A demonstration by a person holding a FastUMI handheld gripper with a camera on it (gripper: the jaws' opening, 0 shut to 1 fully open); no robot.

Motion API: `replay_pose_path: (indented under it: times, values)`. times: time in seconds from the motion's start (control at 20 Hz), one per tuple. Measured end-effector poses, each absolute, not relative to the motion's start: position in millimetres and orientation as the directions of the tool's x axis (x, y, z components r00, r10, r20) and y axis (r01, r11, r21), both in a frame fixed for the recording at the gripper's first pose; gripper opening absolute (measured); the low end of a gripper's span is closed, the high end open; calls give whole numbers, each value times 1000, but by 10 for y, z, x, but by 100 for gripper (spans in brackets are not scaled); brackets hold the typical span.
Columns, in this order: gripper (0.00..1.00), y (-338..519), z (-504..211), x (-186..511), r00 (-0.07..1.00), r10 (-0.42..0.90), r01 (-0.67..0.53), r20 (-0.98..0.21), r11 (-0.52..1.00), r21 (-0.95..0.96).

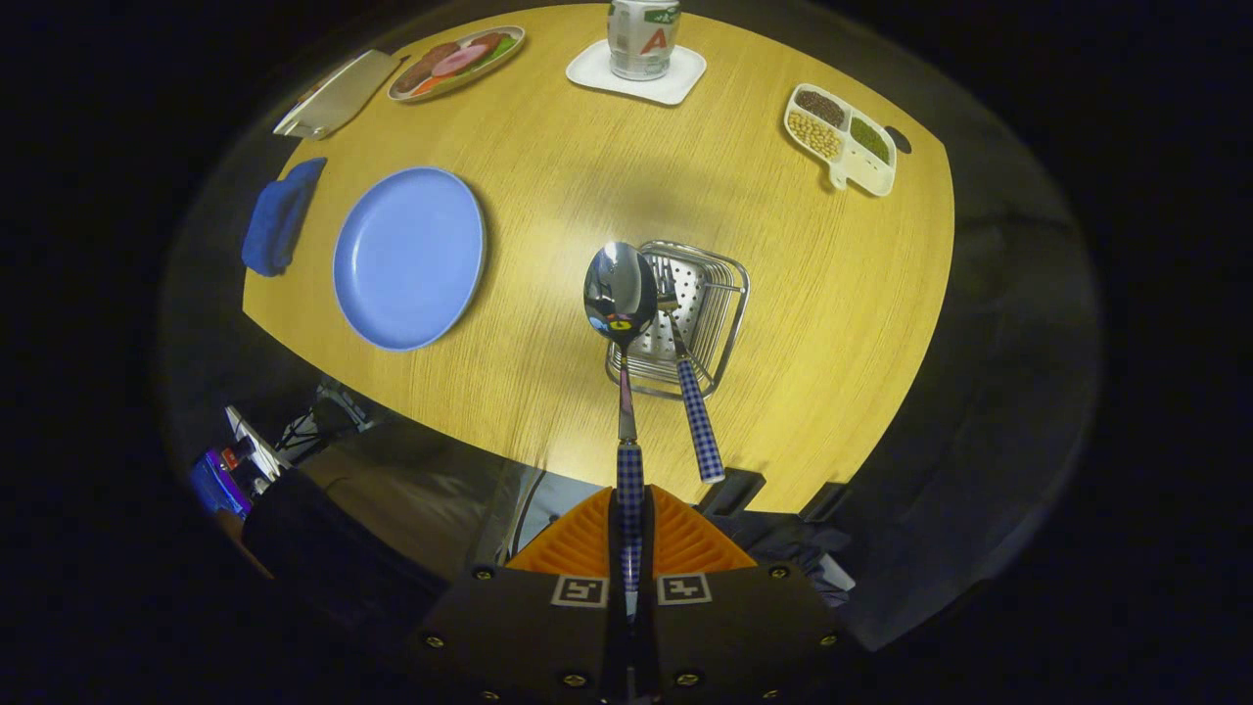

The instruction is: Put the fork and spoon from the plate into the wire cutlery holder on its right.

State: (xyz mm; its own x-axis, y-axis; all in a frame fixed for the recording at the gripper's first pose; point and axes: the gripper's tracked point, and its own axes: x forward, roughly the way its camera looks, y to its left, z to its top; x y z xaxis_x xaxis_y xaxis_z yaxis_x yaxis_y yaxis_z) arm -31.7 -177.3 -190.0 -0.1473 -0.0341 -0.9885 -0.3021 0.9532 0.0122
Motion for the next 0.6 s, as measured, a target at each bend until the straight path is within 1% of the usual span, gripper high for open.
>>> replay_pose_path:
  times: [0.25, 0.45, 0.6]
  values:
    - [4, -1879, -1982, -321, -204, -39, -251, -978, 968, 14]
    - [4, -1820, -2056, -276, -243, -11, -206, -970, 978, 40]
    - [4, -1877, -2121, -252, -284, -29, -188, -958, 982, 26]
